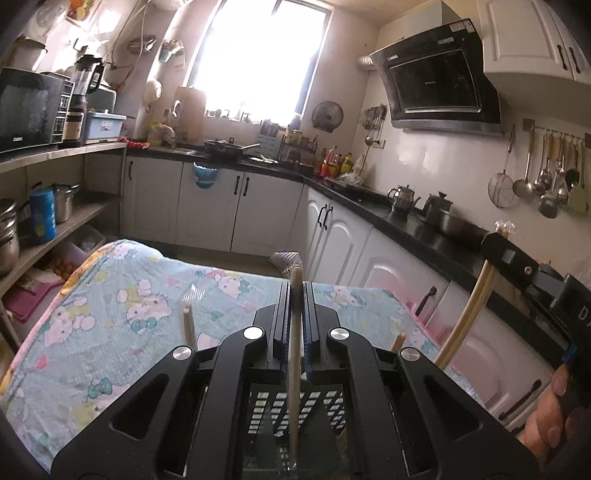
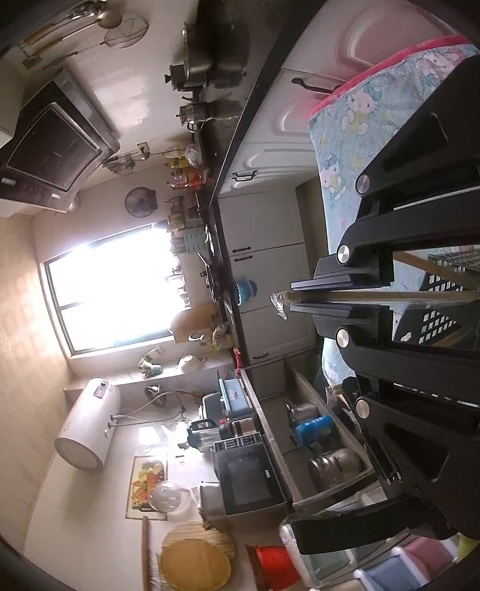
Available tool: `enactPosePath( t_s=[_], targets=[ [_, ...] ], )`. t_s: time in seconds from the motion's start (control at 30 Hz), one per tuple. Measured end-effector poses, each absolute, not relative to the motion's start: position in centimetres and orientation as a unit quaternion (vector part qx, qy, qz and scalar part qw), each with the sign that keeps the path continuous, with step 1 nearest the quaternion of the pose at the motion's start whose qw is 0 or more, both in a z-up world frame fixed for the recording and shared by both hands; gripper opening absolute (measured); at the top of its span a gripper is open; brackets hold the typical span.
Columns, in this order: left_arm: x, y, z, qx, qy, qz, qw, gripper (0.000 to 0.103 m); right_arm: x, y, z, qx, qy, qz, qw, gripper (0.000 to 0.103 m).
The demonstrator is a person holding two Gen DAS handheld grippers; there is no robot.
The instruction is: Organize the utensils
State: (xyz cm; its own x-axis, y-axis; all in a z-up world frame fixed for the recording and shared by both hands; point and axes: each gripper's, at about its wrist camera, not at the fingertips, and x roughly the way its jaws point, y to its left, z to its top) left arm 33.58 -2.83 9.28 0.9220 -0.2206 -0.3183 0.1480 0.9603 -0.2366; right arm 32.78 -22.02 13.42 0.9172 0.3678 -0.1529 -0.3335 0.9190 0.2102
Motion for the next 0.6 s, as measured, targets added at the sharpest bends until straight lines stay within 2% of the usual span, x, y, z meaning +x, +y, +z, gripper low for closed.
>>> enactPosePath(
  t_s=[0.6],
  targets=[
    [33.1, -2.2, 6.5, -0.083, 0.192, -0.085, 0.974, 0.002, 32.0, -20.4, 8.4, 0.023, 0.088, 0.149, 0.985, 0.006]
  ],
)
